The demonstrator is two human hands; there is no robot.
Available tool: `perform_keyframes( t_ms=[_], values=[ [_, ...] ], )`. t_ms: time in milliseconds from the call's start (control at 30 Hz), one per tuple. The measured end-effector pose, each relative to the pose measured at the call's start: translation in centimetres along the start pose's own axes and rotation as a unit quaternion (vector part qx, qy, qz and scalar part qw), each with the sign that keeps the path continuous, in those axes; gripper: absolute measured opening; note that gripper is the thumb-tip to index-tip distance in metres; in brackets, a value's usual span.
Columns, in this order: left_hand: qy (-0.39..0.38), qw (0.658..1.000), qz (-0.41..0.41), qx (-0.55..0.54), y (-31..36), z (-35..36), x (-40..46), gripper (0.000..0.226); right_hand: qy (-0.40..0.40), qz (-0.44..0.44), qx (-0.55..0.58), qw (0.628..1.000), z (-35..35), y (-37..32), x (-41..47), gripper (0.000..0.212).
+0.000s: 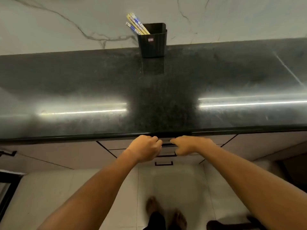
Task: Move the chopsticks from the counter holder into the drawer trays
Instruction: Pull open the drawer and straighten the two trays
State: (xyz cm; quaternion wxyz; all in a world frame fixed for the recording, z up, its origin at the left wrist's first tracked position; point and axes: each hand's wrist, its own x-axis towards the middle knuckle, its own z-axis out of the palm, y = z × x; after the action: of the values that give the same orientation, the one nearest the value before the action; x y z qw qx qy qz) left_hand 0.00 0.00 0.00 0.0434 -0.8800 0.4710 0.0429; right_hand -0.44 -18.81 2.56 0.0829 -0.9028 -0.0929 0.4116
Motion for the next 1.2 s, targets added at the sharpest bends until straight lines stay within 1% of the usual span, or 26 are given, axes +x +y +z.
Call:
perform_keyframes(
  t_ms=[33,100,167,233,367,500,567,767,967,1200],
  values=[
    [-0.027,0.999,-0.028,-0.003,0.4,0.6,0.4,0.019,-0.003,0.006,0.001,1.0,0.4,0.0,0.2,0.063],
    [-0.065,0.992,-0.096,-0.045,1.3,1.4,0.9,0.029,-0.005,0.009,0.012,1.0,1.4,0.5,0.7,0.061],
    [-0.083,0.983,-0.142,-0.083,2.0,2.5,1.2,0.042,0.006,0.006,0.017,1.0,2.5,0.9,1.2,0.057],
    [-0.108,0.975,-0.165,-0.103,2.4,4.0,1.4,0.052,0.026,0.008,0.014,1.0,3.4,1.2,1.6,0.055],
    [-0.117,0.957,-0.202,-0.17,3.0,5.3,1.8,0.059,0.063,-0.002,0.014,0.998,4.8,1.7,3.0,0.071],
    [-0.164,0.941,-0.223,-0.196,2.6,6.6,1.8,0.063,0.056,0.013,0.018,0.998,6.1,2.3,4.6,0.079],
    [-0.17,0.939,-0.226,-0.195,2.4,7.1,1.7,0.063,0.051,0.026,0.012,0.998,6.5,2.4,5.1,0.08],
    [-0.141,0.935,-0.241,-0.22,2.7,7.7,1.4,0.063,0.053,0.032,-0.015,0.998,7.0,2.4,5.7,0.077],
    [-0.132,0.944,-0.225,-0.202,3.3,8.1,0.5,0.06,0.051,0.025,-0.046,0.997,7.9,2.2,5.3,0.078],
    [-0.12,0.95,-0.217,-0.19,5.3,7.6,-1.1,0.056,0.054,-0.007,-0.083,0.995,9.6,2.2,3.1,0.087]
  ],
)
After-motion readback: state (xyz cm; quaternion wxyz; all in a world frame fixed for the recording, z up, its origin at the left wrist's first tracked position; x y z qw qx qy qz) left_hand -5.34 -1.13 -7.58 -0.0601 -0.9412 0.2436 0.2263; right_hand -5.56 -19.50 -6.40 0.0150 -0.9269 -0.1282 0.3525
